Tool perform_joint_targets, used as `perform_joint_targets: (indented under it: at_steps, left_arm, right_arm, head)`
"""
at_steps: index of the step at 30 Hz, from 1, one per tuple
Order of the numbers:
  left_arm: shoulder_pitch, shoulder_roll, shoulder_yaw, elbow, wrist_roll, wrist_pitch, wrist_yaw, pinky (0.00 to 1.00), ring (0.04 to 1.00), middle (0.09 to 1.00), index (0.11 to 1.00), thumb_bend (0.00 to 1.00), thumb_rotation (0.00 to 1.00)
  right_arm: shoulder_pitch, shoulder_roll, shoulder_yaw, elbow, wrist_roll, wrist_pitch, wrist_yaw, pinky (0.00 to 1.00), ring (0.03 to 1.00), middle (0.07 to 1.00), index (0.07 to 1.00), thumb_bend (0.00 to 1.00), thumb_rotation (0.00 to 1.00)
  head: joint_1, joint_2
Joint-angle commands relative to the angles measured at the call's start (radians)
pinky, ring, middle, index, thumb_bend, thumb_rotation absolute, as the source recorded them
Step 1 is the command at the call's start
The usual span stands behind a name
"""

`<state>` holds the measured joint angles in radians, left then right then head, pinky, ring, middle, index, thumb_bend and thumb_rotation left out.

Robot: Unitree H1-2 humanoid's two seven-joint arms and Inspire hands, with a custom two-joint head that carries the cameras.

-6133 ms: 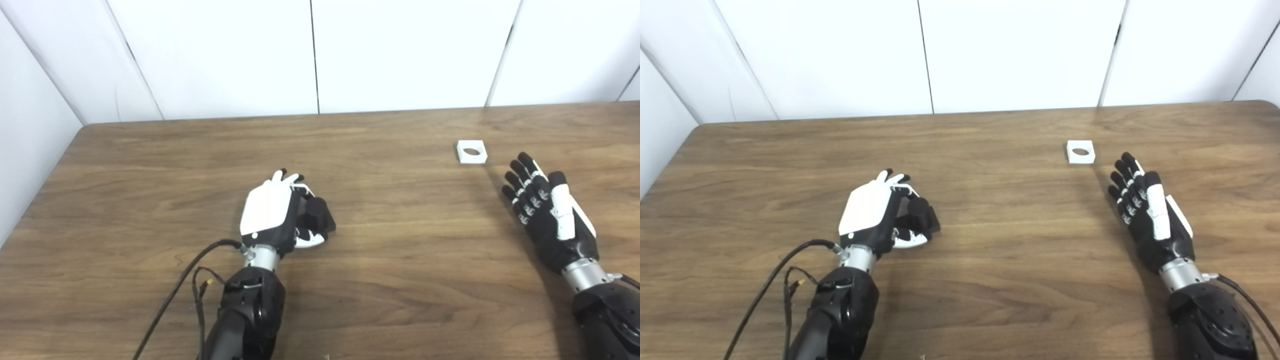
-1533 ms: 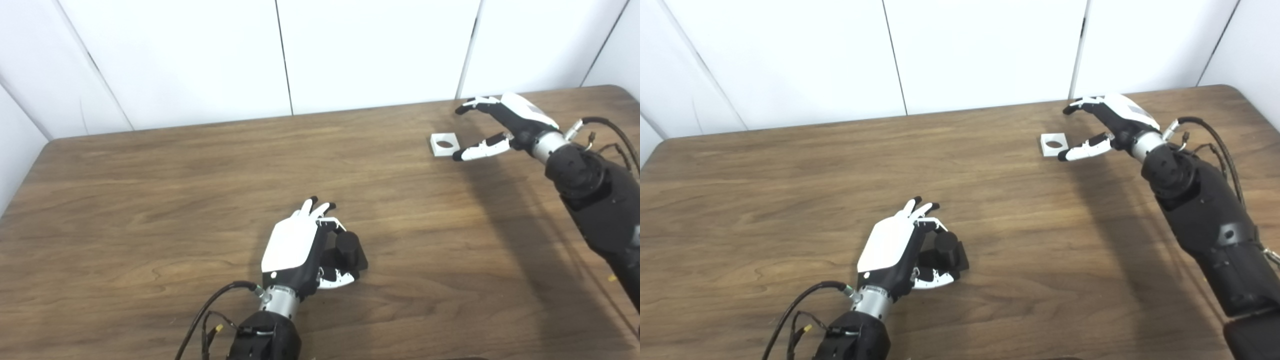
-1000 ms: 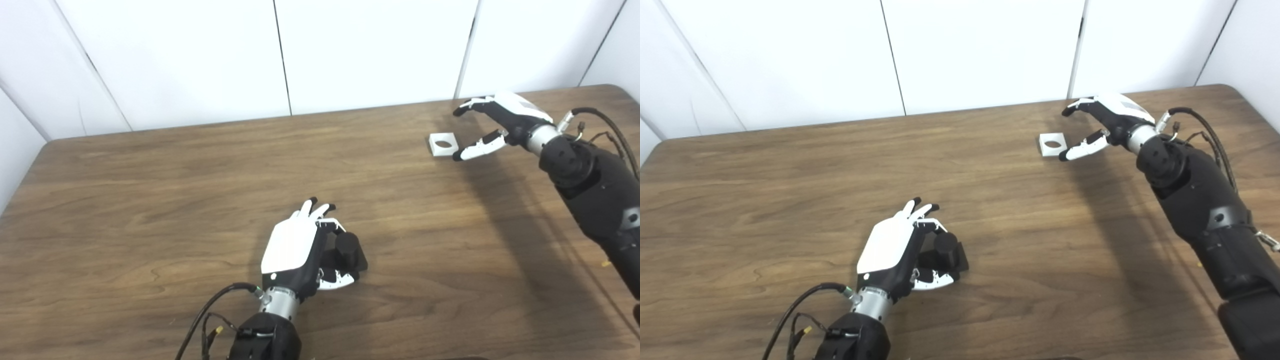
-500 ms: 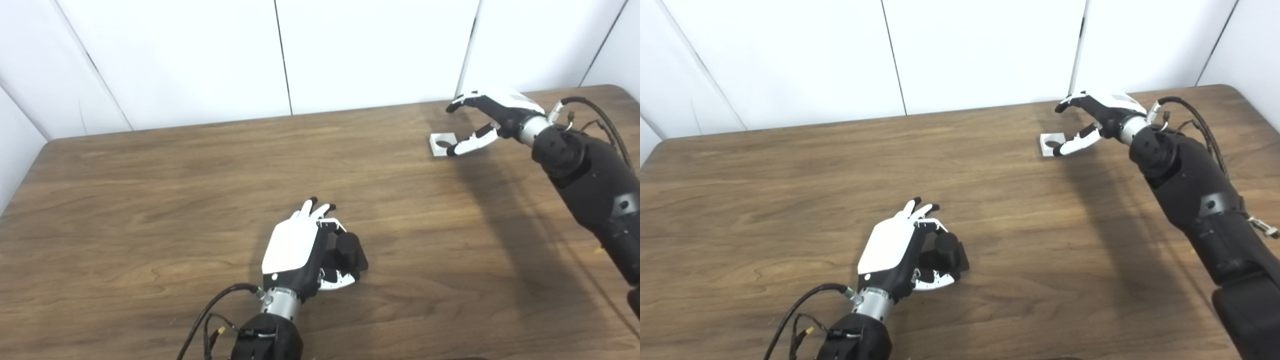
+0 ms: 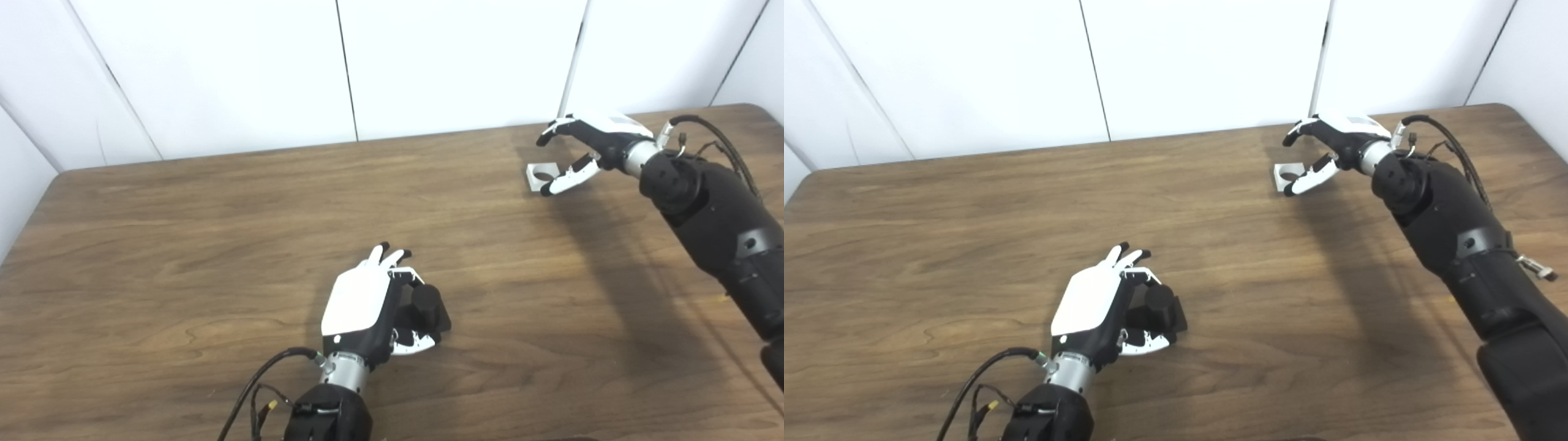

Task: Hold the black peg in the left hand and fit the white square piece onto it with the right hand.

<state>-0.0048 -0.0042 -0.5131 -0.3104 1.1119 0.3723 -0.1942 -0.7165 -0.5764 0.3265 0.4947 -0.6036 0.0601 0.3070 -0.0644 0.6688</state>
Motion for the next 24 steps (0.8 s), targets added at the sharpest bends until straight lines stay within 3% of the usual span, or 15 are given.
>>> perform_joint_targets:
  at_steps: [1,24]
  left_arm:
    - [0.0,-0.004,-0.01,0.01,0.015,-0.002,-0.025,0.93,0.993,0.903,0.491,0.52,0.07]
    - [0.004,-0.012,-0.012,0.005,0.039,-0.001,-0.025,0.92,0.987,0.899,0.491,0.52,0.07]
  right_arm:
    - [-0.069,-0.016,0.001,-0.009,-0.01,-0.035,-0.009,1.0,1.0,0.938,0.759,0.79,0.3]
    - [-0.109,-0.027,0.04,0.058,-0.063,-0.055,0.0,0.99,1.0,0.935,0.738,0.79,0.28]
  head:
    - [-0.001,0.001]
    - [0.0,0.002]
